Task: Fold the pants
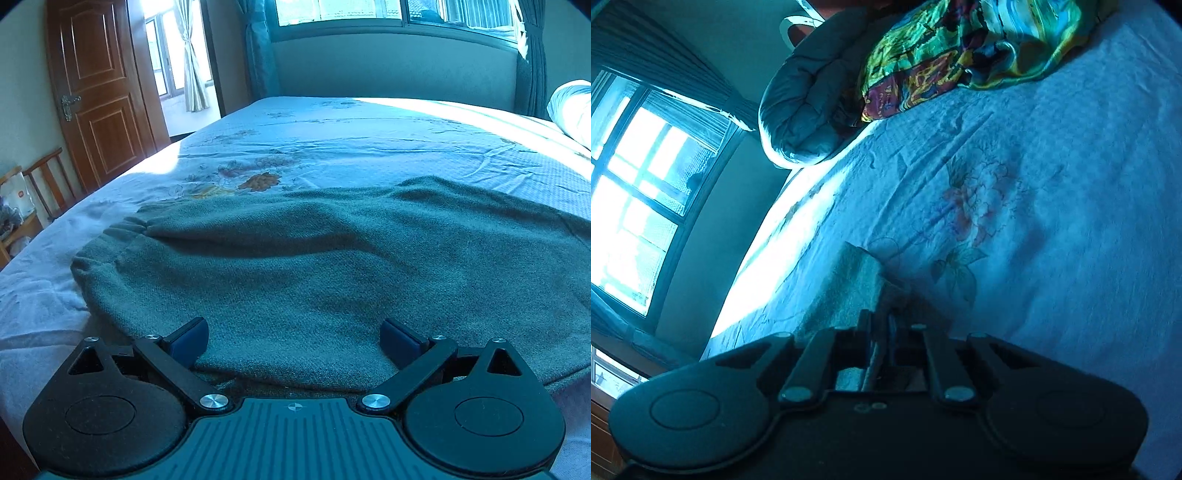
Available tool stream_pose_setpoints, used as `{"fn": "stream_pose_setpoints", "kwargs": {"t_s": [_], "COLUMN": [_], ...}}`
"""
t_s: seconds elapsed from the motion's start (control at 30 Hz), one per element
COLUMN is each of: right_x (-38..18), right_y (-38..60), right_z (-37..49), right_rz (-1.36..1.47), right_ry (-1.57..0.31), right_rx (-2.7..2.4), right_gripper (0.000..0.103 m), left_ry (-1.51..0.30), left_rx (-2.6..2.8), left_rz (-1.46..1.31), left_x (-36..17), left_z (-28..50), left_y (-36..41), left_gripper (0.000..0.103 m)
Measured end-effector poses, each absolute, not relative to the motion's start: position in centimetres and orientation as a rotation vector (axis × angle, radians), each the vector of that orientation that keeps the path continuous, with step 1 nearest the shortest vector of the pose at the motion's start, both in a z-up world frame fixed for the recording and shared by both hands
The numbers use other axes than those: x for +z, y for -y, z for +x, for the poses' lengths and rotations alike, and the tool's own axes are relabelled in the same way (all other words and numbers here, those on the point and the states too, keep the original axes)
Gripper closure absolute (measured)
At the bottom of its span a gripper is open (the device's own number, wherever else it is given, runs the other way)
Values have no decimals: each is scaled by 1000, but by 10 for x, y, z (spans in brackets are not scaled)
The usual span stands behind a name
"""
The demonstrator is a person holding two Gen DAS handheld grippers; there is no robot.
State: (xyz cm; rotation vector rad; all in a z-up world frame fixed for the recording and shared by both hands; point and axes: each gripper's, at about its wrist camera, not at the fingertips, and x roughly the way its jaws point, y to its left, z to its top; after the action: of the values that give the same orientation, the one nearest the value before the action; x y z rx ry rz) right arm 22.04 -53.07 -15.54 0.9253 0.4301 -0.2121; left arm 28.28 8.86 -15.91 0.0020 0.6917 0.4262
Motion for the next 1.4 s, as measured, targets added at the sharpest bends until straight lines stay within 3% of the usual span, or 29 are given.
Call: {"fn": "stream_pose_setpoints", "kwargs": {"t_s": [0.17, 0.23, 0.3, 0.37, 0.53, 0.57, 0.6, 0.67, 0.73, 0.8, 0.87, 1.03, 1.27, 1.4], "right_x": [-181, -179, -171, -175, -178, -176, -174, -163, -144, -137, -168, -173, -175, -172], "right_y": [541, 542, 536, 535, 523, 518, 515, 511, 508, 503, 515, 510, 513, 515], "right_z": [226, 215, 206, 206, 232, 237, 241, 243, 236, 231, 246, 236, 233, 234], "right_rz": [953, 976, 929, 961, 855, 806, 767, 703, 648, 572, 625, 642, 686, 705], "right_ry": [-512, -463, -441, -457, -532, -555, -566, -561, -494, -464, -598, -547, -543, -546], "right_rx": [-264, -260, -290, -268, -251, -253, -248, -227, -190, -186, -235, -228, -230, -224], "right_gripper": [101, 92, 68, 64, 67, 74, 96, 97, 98, 98, 98, 98, 96, 87], "left_ry": [-689, -692, -693, -689, -693, -697, -701, -688, -622, -700, -722, -728, -618, -650], "left_rx": [419, 408, 402, 404, 405, 403, 401, 459, 508, 463, 418, 415, 166, 73], "left_rz": [-2, 0, 0, -4, 11, 13, 19, 65, 135, 100, 6, -4, -85, -60], "left_x": [-161, -159, -158, -158, -160, -161, -162, -159, -152, -161, -169, -160, -146, -160], "left_z": [283, 281, 279, 277, 278, 279, 281, 282, 277, 281, 282, 281, 293, 309], "left_y": [-89, -91, -92, -93, -89, -90, -92, -91, -89, -98, -114, -112, 29, 114], "left_gripper": [3, 3, 3, 2, 2, 1, 0, 0, 0, 0, 0, 0, 0, 0]}}
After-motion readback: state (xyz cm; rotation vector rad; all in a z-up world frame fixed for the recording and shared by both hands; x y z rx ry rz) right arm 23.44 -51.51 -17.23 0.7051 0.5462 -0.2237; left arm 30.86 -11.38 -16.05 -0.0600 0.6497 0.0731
